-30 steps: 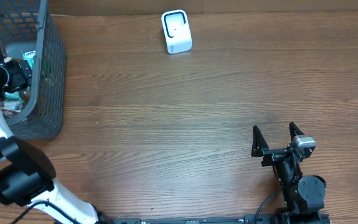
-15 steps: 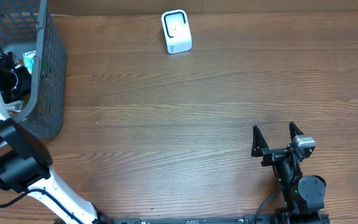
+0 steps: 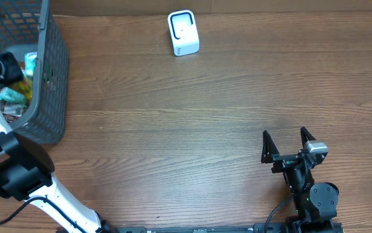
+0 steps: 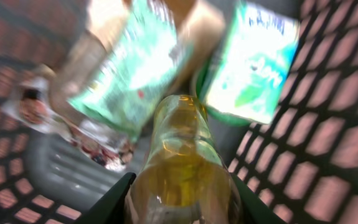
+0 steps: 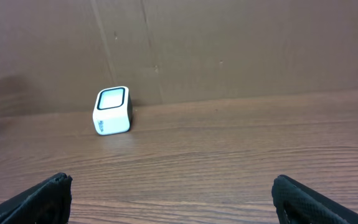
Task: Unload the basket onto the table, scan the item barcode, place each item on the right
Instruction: 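Grasp the yellow oil bottle with the left gripper and lift out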
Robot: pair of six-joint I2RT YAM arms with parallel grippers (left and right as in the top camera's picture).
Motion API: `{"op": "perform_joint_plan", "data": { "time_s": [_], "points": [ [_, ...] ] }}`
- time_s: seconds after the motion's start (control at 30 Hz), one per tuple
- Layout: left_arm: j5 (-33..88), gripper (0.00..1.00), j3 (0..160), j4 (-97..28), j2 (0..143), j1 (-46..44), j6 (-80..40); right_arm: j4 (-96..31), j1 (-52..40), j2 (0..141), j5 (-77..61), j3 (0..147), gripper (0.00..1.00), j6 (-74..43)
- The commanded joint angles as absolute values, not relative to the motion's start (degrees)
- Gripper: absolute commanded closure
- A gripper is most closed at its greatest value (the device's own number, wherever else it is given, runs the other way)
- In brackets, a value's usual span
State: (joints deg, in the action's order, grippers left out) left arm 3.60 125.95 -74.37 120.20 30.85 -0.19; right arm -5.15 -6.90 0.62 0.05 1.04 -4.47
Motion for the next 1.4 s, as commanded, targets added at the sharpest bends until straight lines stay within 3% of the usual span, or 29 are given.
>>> {"op": "perform_joint_plan", "data": {
  "time_s": [0.0, 0.1, 0.13, 0.17, 0.33, 0.4, 0.5, 0.77, 1.1, 1.37],
  "points": [
    [4.2, 0.73, 133.4, -74.3, 112.5, 30.7, -7.2, -4.8, -7.3, 0.2, 0.3, 0.4, 0.00, -4.2],
    [6.0, 0.78, 136.2, -73.9, 108.5, 30.7, -11.1, -4.8, -7.3, 0.2, 0.3, 0.4, 0.00, -4.2],
    [7.6, 0.92, 136.7, -73.8, 107.2, 30.7, -12.1, -4.8, -7.3, 0.2, 0.3, 0.4, 0.00, -4.2],
    [10.4, 0.96, 136.9, -73.5, 105.6, 30.7, -12.9, -4.8, -7.3, 0.2, 0.3, 0.4, 0.00, -4.2],
    [38.2, 0.94, 136.9, -68.8, 99.7, 30.7, -14.6, -4.8, -7.3, 0.2, 0.3, 0.4, 0.00, -4.2],
    [44.9, 0.89, 136.9, -68.8, 99.2, 30.5, -14.6, -4.8, -7.3, 0.2, 0.3, 0.4, 0.00, -4.2],
    [50.0, 0.95, 136.9, -70.4, 99.2, 29.2, -14.6, -4.8, -7.3, 0.2, 0.3, 0.4, 0.00, -4.2],
    [41.2, 0.96, 136.9, -76.3, 99.2, 18.2, -14.6, -4.8, -7.3, 0.2, 0.3, 0.4, 0.00, -4.2],
    [16.1, 0.96, 136.9, -82.4, 99.3, -1.4, -14.6, -4.8, -7.3, 0.2, 0.3, 0.4, 0.00, -4.2],
    [11.3, 0.96, 134.4, -82.6, 99.3, -11.5, -14.7, -4.8, -7.3, 0.2, 0.3, 0.4, 0.00, -4.2]
  ]
}}
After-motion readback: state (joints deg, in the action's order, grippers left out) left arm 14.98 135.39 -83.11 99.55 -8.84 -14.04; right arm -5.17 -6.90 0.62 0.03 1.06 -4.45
